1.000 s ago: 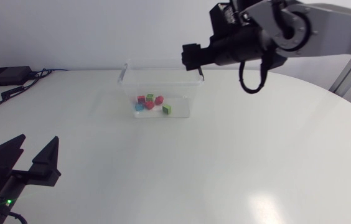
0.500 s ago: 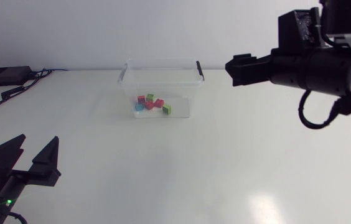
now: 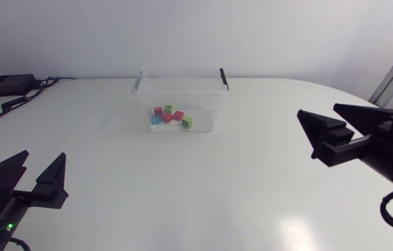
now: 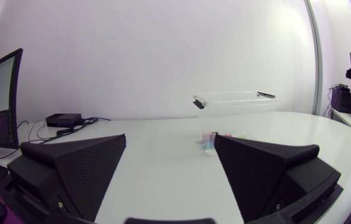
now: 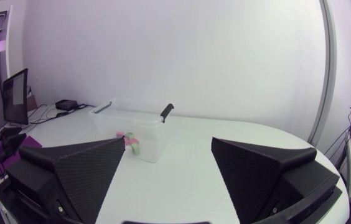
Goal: Place the duplo bricks in the container
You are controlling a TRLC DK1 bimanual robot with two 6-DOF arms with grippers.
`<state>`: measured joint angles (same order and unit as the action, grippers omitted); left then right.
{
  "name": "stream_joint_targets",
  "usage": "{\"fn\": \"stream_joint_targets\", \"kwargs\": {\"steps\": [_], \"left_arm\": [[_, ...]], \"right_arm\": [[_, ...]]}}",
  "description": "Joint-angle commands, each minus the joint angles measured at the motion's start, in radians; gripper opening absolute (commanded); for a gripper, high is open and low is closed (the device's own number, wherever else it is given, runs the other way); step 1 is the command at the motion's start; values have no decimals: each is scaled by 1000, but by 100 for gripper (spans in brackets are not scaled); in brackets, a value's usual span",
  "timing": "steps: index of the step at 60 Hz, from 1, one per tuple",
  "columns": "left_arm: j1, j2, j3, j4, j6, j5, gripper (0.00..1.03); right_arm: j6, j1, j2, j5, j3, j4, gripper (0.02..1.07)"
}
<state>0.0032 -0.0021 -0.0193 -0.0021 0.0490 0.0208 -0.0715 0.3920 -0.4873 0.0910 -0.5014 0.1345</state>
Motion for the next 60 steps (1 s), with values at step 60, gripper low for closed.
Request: {"fn": "stream_joint_targets", "kwargs": {"steps": [60], "left_arm": [[-3,2,19,2,-49,-21,99]], "right_arm": [[72,-392,487,-91,501,-134,102]]}}
